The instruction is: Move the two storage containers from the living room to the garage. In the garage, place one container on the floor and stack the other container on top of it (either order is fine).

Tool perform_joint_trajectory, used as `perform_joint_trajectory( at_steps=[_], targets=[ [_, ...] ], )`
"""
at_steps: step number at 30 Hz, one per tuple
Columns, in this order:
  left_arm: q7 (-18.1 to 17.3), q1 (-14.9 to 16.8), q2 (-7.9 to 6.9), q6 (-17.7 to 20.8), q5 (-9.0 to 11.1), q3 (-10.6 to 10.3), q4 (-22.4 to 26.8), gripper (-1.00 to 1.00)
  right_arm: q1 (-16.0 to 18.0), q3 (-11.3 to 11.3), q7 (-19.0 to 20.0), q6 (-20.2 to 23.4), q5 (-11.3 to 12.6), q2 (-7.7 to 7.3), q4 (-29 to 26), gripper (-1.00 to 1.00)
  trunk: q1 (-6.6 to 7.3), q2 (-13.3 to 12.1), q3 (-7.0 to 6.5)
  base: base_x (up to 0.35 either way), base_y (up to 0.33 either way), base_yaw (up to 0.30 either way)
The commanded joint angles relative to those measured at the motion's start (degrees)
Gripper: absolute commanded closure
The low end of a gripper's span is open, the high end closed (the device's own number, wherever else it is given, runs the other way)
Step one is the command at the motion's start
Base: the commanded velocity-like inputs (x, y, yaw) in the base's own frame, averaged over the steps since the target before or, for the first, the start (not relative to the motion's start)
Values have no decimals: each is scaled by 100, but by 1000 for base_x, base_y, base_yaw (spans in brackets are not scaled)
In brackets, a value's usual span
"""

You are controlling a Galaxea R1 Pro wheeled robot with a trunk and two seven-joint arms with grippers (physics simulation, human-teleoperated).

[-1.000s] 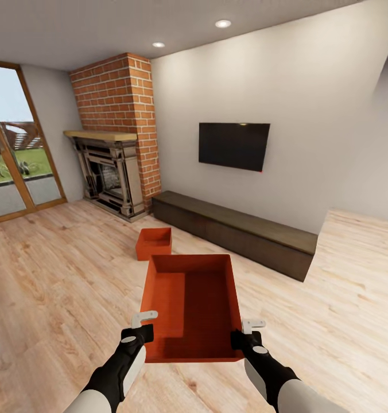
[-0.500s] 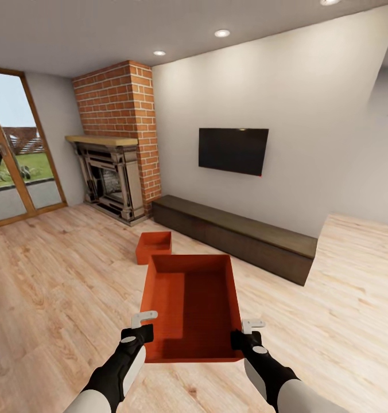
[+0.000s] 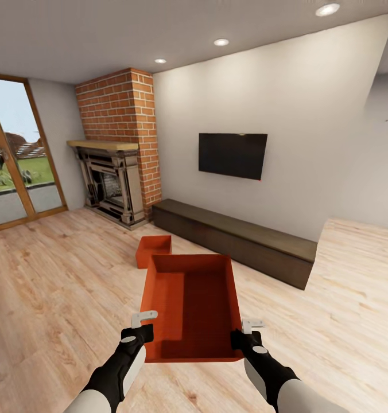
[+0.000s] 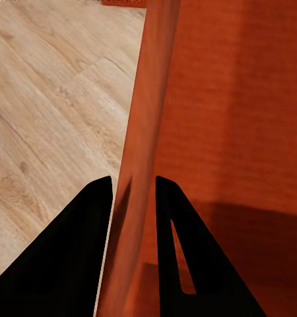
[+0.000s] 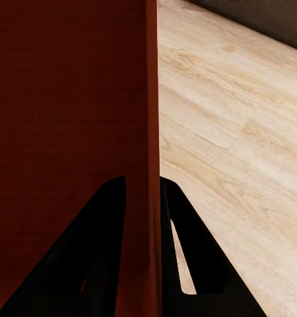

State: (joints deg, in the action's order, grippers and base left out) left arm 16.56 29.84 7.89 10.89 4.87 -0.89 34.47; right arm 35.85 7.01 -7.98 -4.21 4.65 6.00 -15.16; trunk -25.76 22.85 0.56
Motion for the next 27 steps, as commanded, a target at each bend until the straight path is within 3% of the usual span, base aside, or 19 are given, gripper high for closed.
perform_joint_trajectory(
  at_steps=[1,17,18,27],
  targets=[
    [58,4,-5,38,-30,39,69,100,1,-43,-301,-27,53,-20,13,100,-3,7,-3,0,0,0],
    [58,4,2,36,-37,38,69,100,1,-51,-301,-27,53,-20,13,100,-3,7,-32,0,0,0],
    [27,0,-14,12,42,28,-4,100,1,8,-45,-53,50,-11,13,100,-3,7,-32,0,0,0],
    [23,-3,-12,18,9,36,-10,100,1,37,13,-78,86,-62,12,100,-3,7,-32,0,0,0]
  ],
)
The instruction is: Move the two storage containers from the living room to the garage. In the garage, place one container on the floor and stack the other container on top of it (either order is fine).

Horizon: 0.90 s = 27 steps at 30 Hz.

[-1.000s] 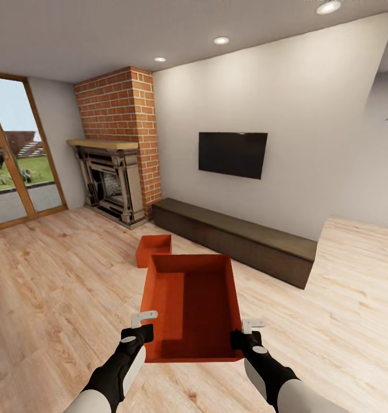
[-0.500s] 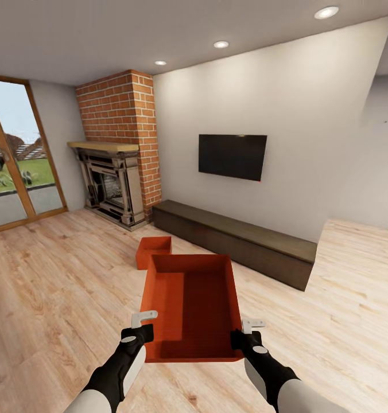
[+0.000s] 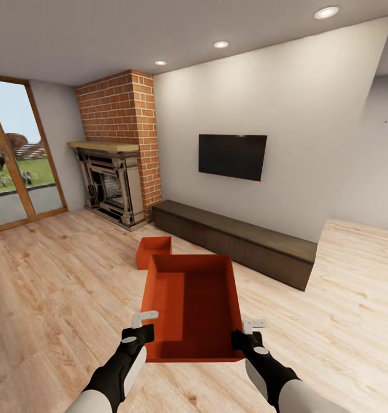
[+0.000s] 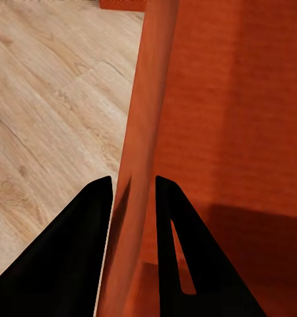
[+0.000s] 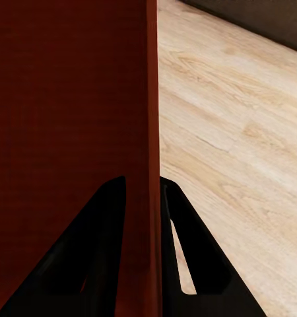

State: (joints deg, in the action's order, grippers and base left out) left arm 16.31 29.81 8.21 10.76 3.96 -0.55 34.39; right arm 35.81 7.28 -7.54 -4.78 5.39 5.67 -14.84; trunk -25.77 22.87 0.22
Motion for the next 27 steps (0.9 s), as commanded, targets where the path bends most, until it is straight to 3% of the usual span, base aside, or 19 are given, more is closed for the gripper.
perform_joint_trajectory(
  at_steps=[1,15,18,19,27],
  targets=[
    [48,0,-35,31,75,3,-2,100,5,15,-30,-21,24,-36,-19,100,-2,5,2,0,0,0],
    [27,0,29,32,-163,53,-2,100,5,172,-35,-87,230,-42,6,100,-2,5,2,0,0,0],
    [17,-1,-16,32,-74,29,-2,100,5,190,-36,-61,236,-20,1,100,-2,5,2,0,0,0],
    [48,0,-91,32,149,3,-2,100,5,-42,-37,-54,-16,-16,-19,100,-2,5,2,0,0,0],
    [48,1,-91,32,149,3,-2,100,5,-43,-37,-126,-12,-19,-19,100,-2,5,2,0,0,0]
  ],
)
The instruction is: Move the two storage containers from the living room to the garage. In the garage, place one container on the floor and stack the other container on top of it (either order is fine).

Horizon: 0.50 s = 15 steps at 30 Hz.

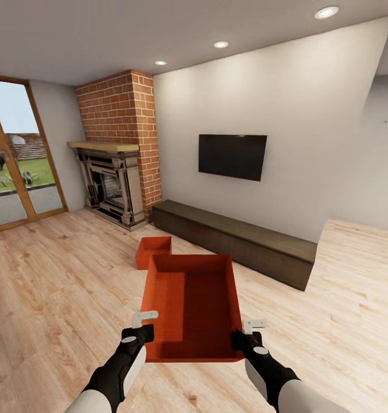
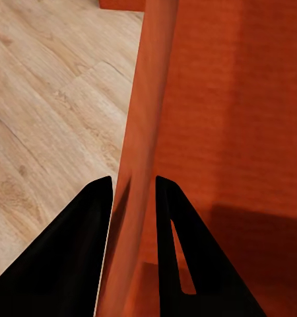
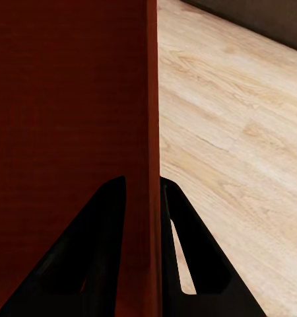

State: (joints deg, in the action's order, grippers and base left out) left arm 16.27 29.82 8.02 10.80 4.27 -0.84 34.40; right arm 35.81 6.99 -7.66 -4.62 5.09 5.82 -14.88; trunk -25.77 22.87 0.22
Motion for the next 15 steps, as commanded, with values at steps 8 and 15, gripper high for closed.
perform_joint_trajectory(
  at_steps=[8,15],
  targets=[
    [52,0,-72,27,117,31,4,100,5,-23,-33,-147,19,-18,-15,100,-2,5,2,0,0,0],
    [52,-3,-72,27,117,31,5,100,5,-24,-26,-106,20,-26,-15,100,-2,5,2,0,0,75]
  ],
)
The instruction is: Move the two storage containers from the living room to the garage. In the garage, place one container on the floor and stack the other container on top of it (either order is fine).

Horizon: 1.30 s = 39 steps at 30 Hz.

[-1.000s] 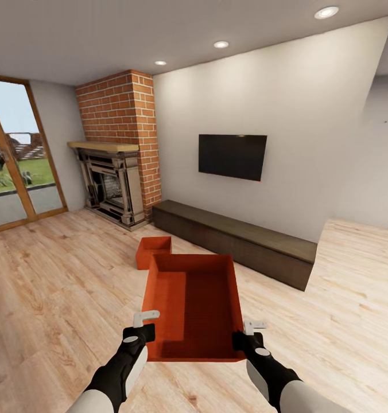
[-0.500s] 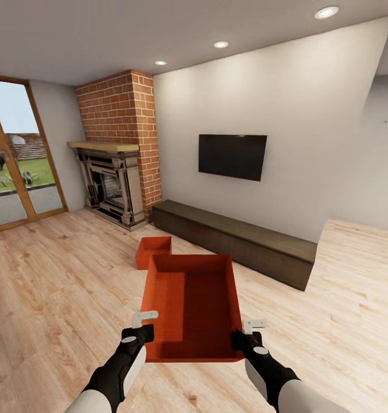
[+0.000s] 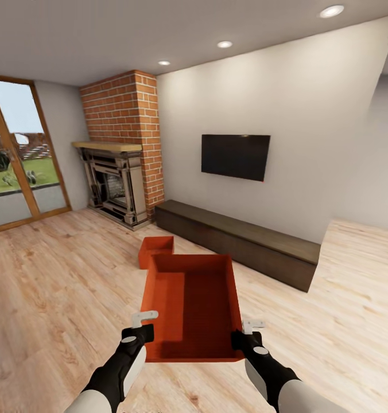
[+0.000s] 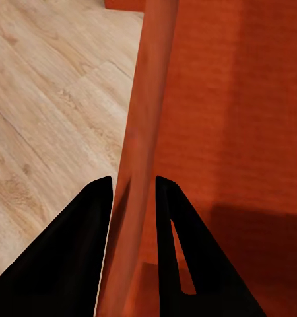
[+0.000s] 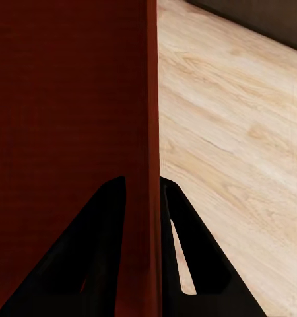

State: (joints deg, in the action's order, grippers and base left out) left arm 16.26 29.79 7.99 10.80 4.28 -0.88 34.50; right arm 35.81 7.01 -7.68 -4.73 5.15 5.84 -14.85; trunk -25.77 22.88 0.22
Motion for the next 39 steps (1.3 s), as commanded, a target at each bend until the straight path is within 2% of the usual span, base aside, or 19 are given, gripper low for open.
perform_joint_trajectory(
  at_steps=[1,39],
  targets=[
    [53,0,-70,28,117,36,-5,100,5,-25,-23,-93,13,-28,-18,100,-2,4,2,0,0,252],
    [53,2,-70,36,126,36,-5,100,5,-24,-31,-81,3,-13,-17,100,-2,4,2,0,0,298]
  ],
)
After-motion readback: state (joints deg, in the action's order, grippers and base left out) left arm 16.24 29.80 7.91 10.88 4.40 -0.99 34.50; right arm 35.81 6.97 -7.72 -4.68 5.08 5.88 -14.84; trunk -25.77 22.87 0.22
